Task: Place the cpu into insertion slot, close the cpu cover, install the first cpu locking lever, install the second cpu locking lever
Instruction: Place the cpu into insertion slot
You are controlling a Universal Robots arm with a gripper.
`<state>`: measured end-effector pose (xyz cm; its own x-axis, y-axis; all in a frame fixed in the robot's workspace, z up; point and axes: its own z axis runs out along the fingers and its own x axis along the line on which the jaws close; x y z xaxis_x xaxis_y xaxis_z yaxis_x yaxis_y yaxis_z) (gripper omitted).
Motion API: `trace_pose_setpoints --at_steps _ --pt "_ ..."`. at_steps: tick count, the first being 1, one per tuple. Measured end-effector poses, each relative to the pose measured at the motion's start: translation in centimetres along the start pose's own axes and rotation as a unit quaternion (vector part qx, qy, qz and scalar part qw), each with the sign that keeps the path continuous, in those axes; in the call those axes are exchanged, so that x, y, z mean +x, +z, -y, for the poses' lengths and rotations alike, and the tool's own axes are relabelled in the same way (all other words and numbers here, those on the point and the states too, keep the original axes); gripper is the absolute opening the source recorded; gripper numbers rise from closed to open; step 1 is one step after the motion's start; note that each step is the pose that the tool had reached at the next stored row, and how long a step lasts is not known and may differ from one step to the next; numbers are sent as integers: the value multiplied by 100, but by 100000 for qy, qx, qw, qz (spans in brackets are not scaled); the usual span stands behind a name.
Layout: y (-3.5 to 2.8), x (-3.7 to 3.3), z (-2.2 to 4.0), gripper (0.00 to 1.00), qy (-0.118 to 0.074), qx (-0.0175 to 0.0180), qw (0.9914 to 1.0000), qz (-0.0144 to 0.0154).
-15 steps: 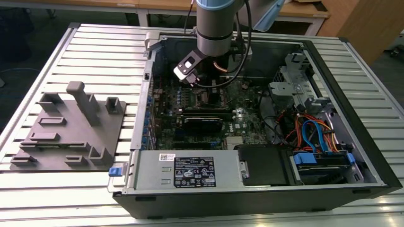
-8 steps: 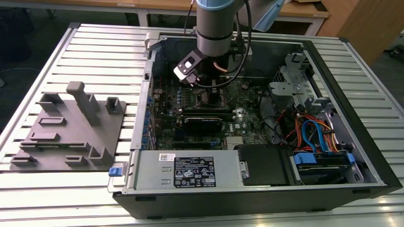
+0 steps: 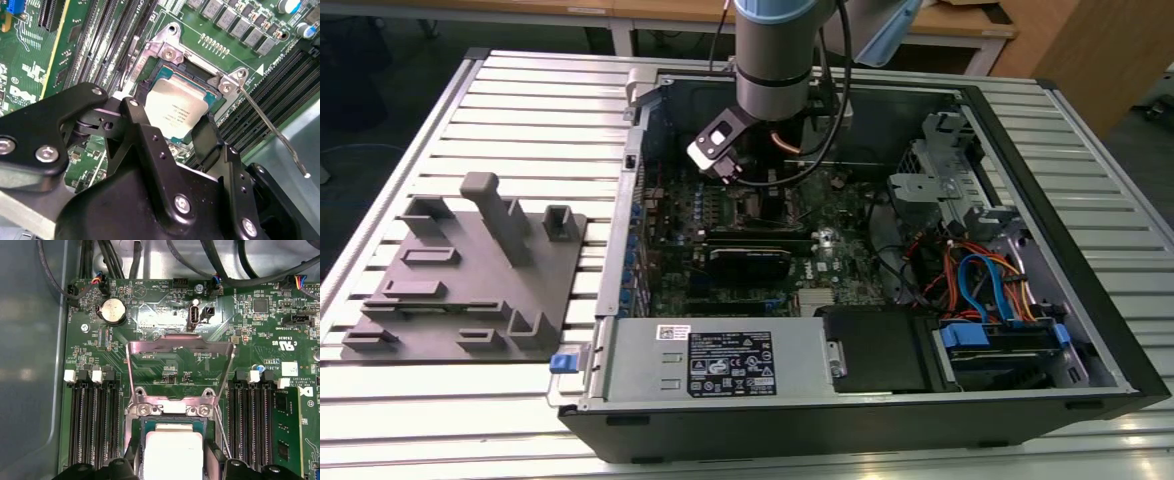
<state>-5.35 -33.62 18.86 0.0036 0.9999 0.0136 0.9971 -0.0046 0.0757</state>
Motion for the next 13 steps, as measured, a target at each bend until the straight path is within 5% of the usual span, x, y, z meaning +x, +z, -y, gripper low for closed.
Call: trace_pose_setpoints --at_steps 13 --pt "-32 3 -2 61 -2 1 100000 2"
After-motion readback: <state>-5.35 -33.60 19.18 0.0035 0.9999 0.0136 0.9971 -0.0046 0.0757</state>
